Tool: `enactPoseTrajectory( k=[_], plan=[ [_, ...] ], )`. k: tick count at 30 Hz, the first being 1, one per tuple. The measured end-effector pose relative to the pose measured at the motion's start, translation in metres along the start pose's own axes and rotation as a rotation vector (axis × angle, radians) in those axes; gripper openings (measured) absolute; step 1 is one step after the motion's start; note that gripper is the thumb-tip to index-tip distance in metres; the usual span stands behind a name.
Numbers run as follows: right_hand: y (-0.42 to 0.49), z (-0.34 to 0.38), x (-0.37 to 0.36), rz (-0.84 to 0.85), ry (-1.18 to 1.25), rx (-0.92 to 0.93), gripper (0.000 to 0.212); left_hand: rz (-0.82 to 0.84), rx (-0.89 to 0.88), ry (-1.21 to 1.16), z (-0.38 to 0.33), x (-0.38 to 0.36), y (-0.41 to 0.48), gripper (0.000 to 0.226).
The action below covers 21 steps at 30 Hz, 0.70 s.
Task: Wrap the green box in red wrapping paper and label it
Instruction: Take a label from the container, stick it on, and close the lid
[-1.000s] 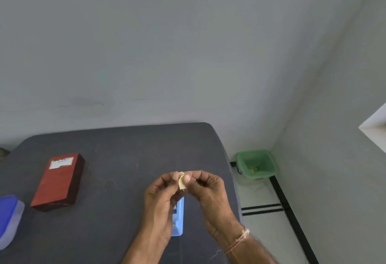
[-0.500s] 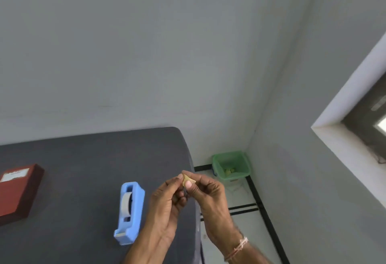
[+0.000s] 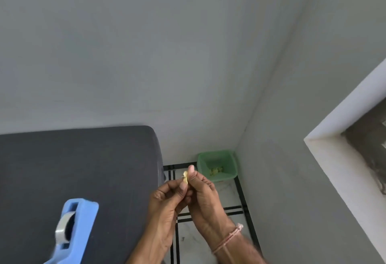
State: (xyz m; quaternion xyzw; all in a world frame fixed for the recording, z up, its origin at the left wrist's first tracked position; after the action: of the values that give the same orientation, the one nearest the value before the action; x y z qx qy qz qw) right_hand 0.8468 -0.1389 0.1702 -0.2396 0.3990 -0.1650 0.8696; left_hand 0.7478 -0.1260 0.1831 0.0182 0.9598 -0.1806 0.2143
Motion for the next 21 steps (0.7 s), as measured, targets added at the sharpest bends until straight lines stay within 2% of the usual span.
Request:
enactPoseTrajectory(
  k=[2, 6, 10, 14, 18, 21],
  plan=[
    [0.023, 0.026, 0.02, -0.003, -0.015, -0.034, 0.021, -0.056, 0.032, 0.006, 0.022, -0.03, 0.023, 0.005],
    [0.067, 0.076, 0.069, -0.058, -0.078, 0.004, 0.016, -0.14, 0.129, -0.026, 0.062, -0.09, 0.068, 0.015],
    [0.107, 0.1, 0.111, -0.122, -0.276, 0.045, 0.018, -0.221, 0.244, -0.027, 0.104, -0.123, 0.119, 0.022],
    [0.163, 0.107, 0.158, -0.248, -0.332, 0.024, 0.014, -0.233, 0.359, -0.004, 0.16, -0.131, 0.171, 0.023],
    [0.248, 0.102, 0.213, -0.404, -0.395, -0.013, 0.031, -0.225, 0.429, 0.117, 0.23, -0.126, 0.233, 0.015],
    [0.33, 0.092, 0.267, -0.546, -0.517, 0.002, 0.031, -0.246, 0.42, 0.244, 0.292, -0.11, 0.293, 0.008]
  ],
)
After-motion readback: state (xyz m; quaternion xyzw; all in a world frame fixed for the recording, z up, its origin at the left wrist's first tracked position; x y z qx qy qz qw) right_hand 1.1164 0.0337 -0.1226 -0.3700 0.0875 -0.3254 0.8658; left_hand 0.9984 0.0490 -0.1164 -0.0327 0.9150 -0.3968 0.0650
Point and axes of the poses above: each hand's wrist, its own y-axis towards the middle knuckle, its own x-axis out of the back of the hand, z = x × y, the point moved 4 cm from there along y, towards the middle knuckle, and after that the axes turned 11 degrees about -x, right-handed, at the moved point
